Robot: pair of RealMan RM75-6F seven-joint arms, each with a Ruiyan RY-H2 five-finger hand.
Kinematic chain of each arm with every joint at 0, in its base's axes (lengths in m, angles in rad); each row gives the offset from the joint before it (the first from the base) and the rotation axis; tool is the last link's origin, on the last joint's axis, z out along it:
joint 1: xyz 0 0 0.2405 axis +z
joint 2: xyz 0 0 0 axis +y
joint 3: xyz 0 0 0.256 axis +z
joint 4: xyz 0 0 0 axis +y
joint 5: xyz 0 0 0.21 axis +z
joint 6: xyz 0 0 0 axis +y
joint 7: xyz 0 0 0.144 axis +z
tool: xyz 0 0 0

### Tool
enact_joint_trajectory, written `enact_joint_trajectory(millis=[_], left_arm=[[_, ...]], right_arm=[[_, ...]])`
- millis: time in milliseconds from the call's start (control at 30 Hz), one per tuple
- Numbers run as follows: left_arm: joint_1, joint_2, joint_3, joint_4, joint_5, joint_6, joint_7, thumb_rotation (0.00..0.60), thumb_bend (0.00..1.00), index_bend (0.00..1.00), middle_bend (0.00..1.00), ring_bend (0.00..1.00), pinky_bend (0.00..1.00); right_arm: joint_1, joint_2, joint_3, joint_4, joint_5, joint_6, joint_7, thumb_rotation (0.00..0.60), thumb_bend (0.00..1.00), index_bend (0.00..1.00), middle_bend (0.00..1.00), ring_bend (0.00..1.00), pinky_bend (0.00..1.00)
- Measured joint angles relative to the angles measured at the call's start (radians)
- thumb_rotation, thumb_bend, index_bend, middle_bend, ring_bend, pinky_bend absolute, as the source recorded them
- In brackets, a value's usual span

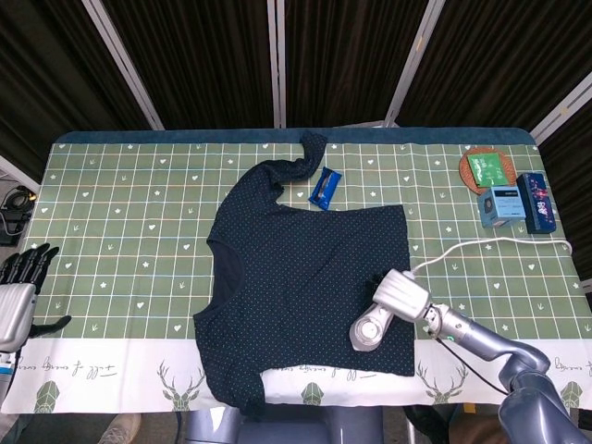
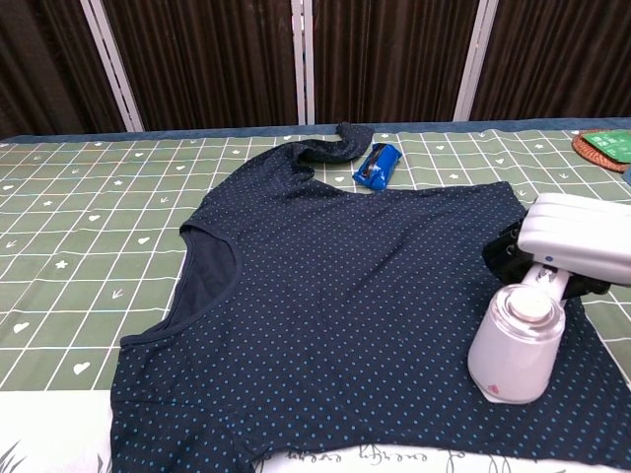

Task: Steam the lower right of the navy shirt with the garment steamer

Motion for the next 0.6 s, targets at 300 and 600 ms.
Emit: enact_joint_trajectory(millis=[300, 600], left_arm=[[-0.003, -0.003, 0.000, 0.002, -0.004, -0.005, 0.003, 0.600, 0.00, 0.00, 0.00, 0.00, 0.00], [-0.003, 0.002, 0.004, -0.004, 0.002, -0.009, -0.012, 0.600, 0.00, 0.00, 0.00, 0.00, 0.00]], right_arm=[[-0.019, 0.015, 0.040, 0.028, 0.059, -0.069, 0.069, 0.600, 0.76, 0.75, 0.61, 0.63, 0.88], [-0.021, 0.009, 0.027, 0.012, 0.048, -0.034, 0.081, 0.600, 0.74, 0.75, 0.61, 0.63, 0.88]])
